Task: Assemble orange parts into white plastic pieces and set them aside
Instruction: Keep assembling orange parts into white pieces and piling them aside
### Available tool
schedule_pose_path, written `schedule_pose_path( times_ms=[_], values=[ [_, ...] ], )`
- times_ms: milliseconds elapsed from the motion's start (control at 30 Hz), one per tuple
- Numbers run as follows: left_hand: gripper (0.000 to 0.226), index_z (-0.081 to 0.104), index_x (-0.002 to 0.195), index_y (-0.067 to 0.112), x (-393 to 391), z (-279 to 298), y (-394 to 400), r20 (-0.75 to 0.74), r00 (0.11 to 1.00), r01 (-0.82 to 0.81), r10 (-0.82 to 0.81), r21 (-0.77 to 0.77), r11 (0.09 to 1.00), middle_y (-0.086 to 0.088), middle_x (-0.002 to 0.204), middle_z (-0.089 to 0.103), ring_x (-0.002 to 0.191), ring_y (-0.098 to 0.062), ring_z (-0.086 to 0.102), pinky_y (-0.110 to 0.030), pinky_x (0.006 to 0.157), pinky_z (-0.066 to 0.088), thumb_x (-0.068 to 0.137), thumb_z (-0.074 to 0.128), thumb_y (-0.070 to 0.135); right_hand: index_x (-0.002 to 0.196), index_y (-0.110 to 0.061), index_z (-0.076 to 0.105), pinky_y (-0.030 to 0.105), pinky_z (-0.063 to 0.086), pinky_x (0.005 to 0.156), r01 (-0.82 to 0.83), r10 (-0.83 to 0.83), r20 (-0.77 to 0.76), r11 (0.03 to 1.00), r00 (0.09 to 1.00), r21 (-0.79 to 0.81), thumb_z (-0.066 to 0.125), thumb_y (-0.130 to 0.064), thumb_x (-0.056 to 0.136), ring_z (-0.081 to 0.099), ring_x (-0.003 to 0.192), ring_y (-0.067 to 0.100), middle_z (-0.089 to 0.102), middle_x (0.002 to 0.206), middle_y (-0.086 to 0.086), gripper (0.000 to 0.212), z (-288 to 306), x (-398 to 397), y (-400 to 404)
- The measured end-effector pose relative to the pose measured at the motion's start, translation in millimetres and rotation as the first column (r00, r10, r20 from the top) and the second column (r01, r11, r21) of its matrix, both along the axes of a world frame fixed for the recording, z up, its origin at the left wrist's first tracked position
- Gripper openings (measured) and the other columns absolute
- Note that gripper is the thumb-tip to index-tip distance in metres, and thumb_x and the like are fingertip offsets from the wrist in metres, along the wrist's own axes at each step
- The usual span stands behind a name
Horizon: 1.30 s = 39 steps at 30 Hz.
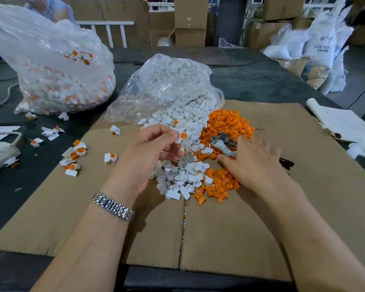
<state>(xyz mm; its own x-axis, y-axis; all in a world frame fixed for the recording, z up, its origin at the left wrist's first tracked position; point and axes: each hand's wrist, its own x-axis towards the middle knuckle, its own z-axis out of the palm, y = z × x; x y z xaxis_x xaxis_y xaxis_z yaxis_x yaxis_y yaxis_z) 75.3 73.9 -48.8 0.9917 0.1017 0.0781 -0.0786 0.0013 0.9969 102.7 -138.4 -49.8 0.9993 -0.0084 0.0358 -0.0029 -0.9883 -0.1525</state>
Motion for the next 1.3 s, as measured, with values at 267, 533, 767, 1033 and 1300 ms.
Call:
schedule_pose_path(
  times_ms=[267,533,767,1033,1300],
  values=[
    [0.02,0.067,0.079,0.013,0,-2,-1,-0.028,0.999,0.026,-0.02,0.218,0.976,-0.01,0.087,0.077,0.083,-0.021,0.076,-0.033,0.072,0.057,0.098,0.062,0.013,0.116,-0.022,0.07,0.027,0.05,0.094,-0.592,0.435,0.404,0.637,0.805,0.494,0.072,-0.021,0.091,0.063,0.101,0.002,0.068,0.111,-0.009,0.025,11,-7,18],
    [0.017,0.062,0.083,-0.002,-3,-3,-3,-0.02,0.996,0.086,-0.083,0.191,0.978,-0.018,0.073,0.073,0.075,-0.028,0.078,-0.025,0.065,0.061,0.098,0.064,0.006,0.102,-0.008,0.076,0.046,0.053,0.074,-0.735,0.556,0.512,0.627,0.655,0.259,0.068,-0.011,0.093,0.066,0.087,0.027,0.07,0.092,0.007,0.012,2,-9,24],
    [0.018,0.061,0.089,-0.01,-3,-5,-5,0.036,0.997,0.062,-0.075,0.268,0.961,-0.024,0.086,0.075,0.071,-0.025,0.078,-0.031,0.072,0.063,0.097,0.067,0.005,0.106,-0.015,0.072,0.043,0.05,0.068,-0.714,0.606,0.489,0.699,0.627,0.049,0.058,-0.016,0.101,0.062,0.08,0.028,0.065,0.093,0.004,0.016,-1,-11,28],
    [0.019,0.061,0.091,-0.01,-6,-2,-9,0.033,0.999,0.027,-0.041,0.342,0.939,-0.026,0.088,0.074,0.072,-0.021,0.078,-0.053,0.084,0.06,0.097,0.068,0.006,0.11,-0.012,0.07,0.043,0.05,0.069,-0.696,0.589,0.472,0.714,0.656,0.077,0.055,-0.022,0.102,0.062,0.084,0.028,0.065,0.098,0.006,0.02,-2,-18,31],
    [0.011,0.066,0.088,-0.003,-3,-4,-5,-0.034,0.999,0.03,-0.022,0.275,0.961,-0.011,0.072,0.075,0.064,-0.019,0.074,-0.028,0.064,0.061,0.097,0.065,0.004,0.105,-0.014,0.073,0.045,0.051,0.065,-0.739,0.622,0.506,0.672,0.598,0.047,0.061,0.003,0.092,0.06,0.077,0.03,0.067,0.096,0.004,0.024,-2,-15,29]
  ],
)
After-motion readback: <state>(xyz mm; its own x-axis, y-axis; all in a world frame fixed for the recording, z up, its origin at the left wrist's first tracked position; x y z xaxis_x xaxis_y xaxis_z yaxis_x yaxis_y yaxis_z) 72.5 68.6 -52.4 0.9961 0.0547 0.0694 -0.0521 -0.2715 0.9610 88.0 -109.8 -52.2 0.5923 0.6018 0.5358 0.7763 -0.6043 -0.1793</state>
